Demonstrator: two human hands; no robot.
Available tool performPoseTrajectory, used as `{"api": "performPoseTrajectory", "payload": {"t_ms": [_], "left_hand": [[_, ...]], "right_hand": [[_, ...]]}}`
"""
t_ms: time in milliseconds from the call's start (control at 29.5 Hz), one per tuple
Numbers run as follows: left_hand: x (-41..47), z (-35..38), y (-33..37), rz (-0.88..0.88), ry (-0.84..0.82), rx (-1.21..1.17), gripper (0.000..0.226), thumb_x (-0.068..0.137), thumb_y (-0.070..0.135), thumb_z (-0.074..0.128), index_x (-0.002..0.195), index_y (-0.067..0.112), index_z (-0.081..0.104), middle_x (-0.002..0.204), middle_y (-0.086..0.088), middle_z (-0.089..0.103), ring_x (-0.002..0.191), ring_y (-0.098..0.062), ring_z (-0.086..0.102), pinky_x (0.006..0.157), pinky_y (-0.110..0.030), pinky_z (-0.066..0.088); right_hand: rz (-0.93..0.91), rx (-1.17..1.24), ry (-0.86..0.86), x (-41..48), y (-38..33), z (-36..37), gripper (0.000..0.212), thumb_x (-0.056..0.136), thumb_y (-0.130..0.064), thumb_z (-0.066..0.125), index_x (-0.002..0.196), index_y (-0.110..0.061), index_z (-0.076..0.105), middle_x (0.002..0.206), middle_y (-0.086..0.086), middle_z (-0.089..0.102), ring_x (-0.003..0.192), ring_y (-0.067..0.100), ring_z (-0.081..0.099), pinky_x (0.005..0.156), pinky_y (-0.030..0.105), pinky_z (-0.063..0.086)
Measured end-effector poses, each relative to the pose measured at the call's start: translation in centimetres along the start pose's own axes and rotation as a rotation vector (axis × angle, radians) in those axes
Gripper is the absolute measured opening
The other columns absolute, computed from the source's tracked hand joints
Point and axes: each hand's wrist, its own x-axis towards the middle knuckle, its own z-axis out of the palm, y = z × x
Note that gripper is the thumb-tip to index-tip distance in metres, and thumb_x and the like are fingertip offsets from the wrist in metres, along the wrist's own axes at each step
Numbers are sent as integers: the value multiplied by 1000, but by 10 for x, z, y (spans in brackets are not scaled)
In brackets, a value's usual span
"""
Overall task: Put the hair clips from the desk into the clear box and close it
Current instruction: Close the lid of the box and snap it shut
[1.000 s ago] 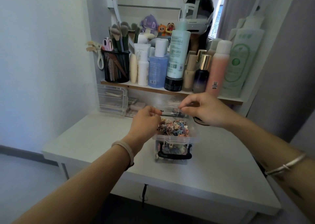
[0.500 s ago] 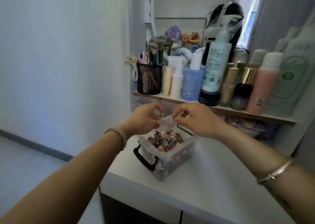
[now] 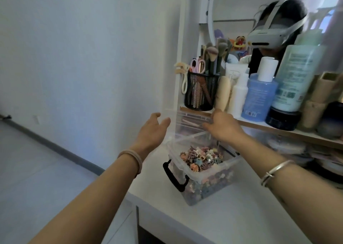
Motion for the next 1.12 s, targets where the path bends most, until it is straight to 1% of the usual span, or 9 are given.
{"api": "performPoseTrajectory", "payload": {"t_ms": [135,305,440,576,677,779,847,1016,1117], "left_hand": [[4,0,-7,-47,-35,-168,51,98,38,35,145,18,26,150,-5,34,138,-23,32,110,-34,25],[-2,-6,5,192,358,-151,39,92,20,50,130,12,41,130,-8,44,120,-22,45,95,-27,35],[-15,-17,15,308,558,-125,40,89,18,56,125,9,41,127,-6,38,114,-16,42,95,-20,33],[-37,-20,26,288,350,-326,18,90,23,56,104,16,47,90,-4,60,81,-15,56,68,-18,42],[-50,-17,25,229,288,-298,15,87,29,60,80,21,49,82,-7,62,78,-20,58,72,-27,44],[-59,-11,22,57,132,-200,30,86,34,58,66,14,49,69,0,55,71,-18,51,69,-28,41],[-61,-9,19,-14,68,-119,30,84,35,59,68,12,50,74,-4,54,74,-22,49,73,-30,40],[-64,-8,19,-77,23,-17,32,85,35,57,69,10,48,71,-3,46,68,-20,43,69,-31,35],[-65,-6,22,-85,50,62,40,87,38,55,60,13,40,66,-2,43,63,-17,41,62,-30,32]], "right_hand": [[-115,61,73,3,-11,4,13,92,-23,54,88,-15,45,90,8,55,86,26,54,69,29,36],[-339,216,341,-10,-34,-26,16,95,-20,47,109,-12,50,83,-1,54,77,17,52,69,28,39],[-278,422,400,-15,-37,-62,25,97,-23,44,119,-15,53,96,-5,54,91,14,52,80,29,42],[-132,595,333,-20,-20,-76,22,93,-24,52,112,-14,55,102,4,62,87,17,54,77,29,42],[-18,576,249,-26,0,-67,13,90,-28,57,94,-16,54,97,6,65,74,17,55,67,30,45],[27,537,154,-37,18,-55,10,87,-25,61,86,-15,62,84,4,63,76,18,56,77,34,48],[36,498,54,-44,24,-49,7,87,-19,61,90,-16,65,89,4,63,85,18,56,80,33,46],[0,393,-130,-55,23,-44,34,93,-13,51,126,-7,56,122,5,58,115,20,52,94,25,36],[-12,412,-181,-59,24,-37,35,97,-17,46,130,-8,52,123,-5,52,113,12,47,99,20,32]]}}
